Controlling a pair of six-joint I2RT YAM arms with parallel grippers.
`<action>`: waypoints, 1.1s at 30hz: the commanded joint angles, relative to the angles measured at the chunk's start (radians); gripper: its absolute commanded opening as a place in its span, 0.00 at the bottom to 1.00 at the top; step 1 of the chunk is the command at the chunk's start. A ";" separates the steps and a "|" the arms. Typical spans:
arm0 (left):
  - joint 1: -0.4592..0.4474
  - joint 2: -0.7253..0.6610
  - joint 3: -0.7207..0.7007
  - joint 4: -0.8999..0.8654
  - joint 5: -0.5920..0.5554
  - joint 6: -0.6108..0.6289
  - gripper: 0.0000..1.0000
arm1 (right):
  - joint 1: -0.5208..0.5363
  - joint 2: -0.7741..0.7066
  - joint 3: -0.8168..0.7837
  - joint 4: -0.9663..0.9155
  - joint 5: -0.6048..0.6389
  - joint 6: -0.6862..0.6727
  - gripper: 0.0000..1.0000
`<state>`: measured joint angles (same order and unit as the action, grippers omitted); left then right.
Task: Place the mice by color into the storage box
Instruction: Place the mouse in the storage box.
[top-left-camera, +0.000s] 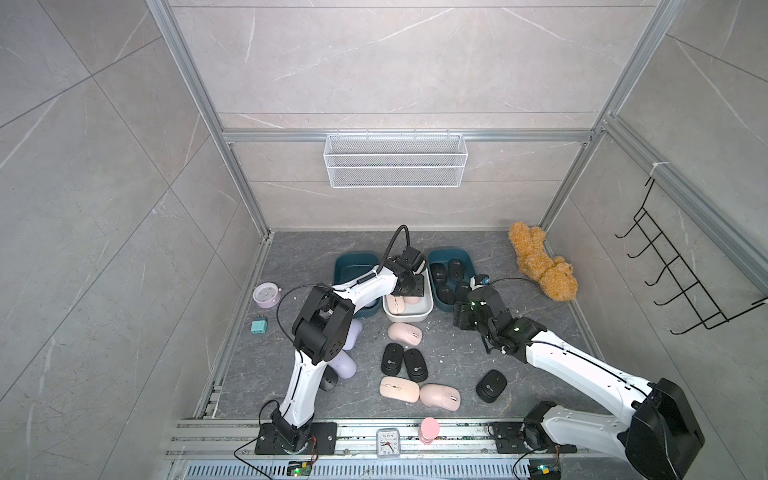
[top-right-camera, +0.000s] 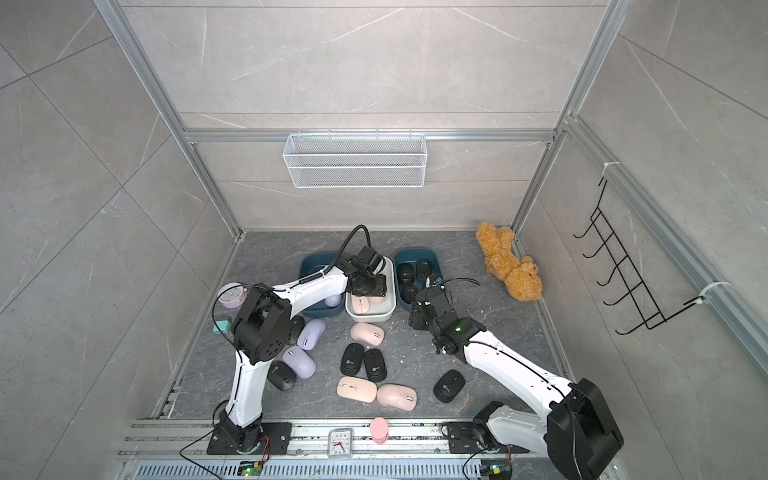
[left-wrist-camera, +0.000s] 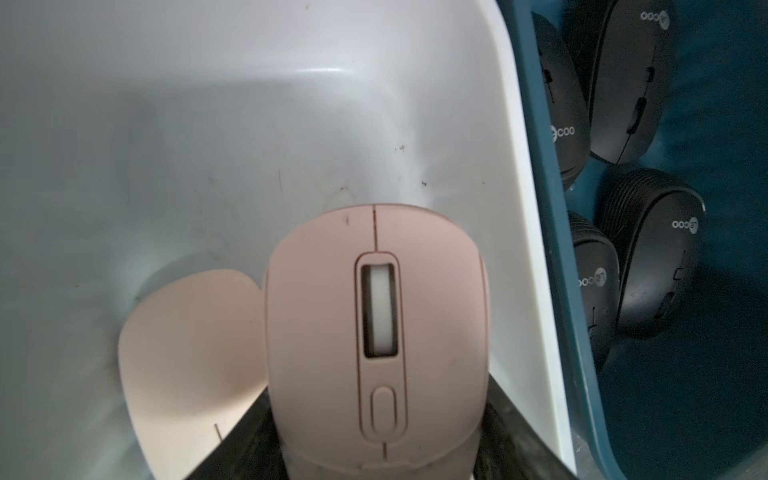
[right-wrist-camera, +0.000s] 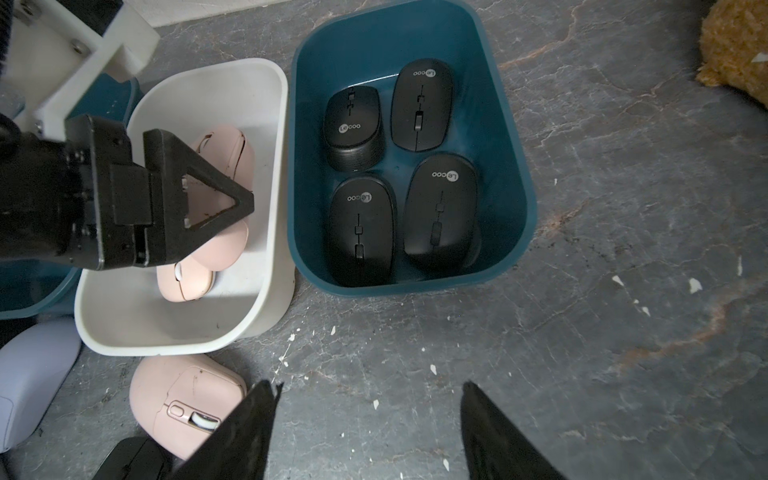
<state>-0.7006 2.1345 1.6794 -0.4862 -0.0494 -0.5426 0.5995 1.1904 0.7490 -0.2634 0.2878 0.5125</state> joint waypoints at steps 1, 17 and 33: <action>-0.002 0.010 0.006 0.026 0.013 -0.018 0.44 | -0.006 0.010 -0.010 0.013 -0.002 0.003 0.72; -0.002 0.050 0.033 -0.003 0.024 -0.035 0.45 | -0.012 0.021 -0.013 0.023 -0.012 0.004 0.72; -0.002 0.070 0.060 -0.026 0.015 -0.050 0.57 | -0.021 0.021 -0.016 0.026 -0.019 0.004 0.72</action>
<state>-0.7021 2.2028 1.6924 -0.4931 -0.0349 -0.5758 0.5846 1.2057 0.7433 -0.2485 0.2729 0.5125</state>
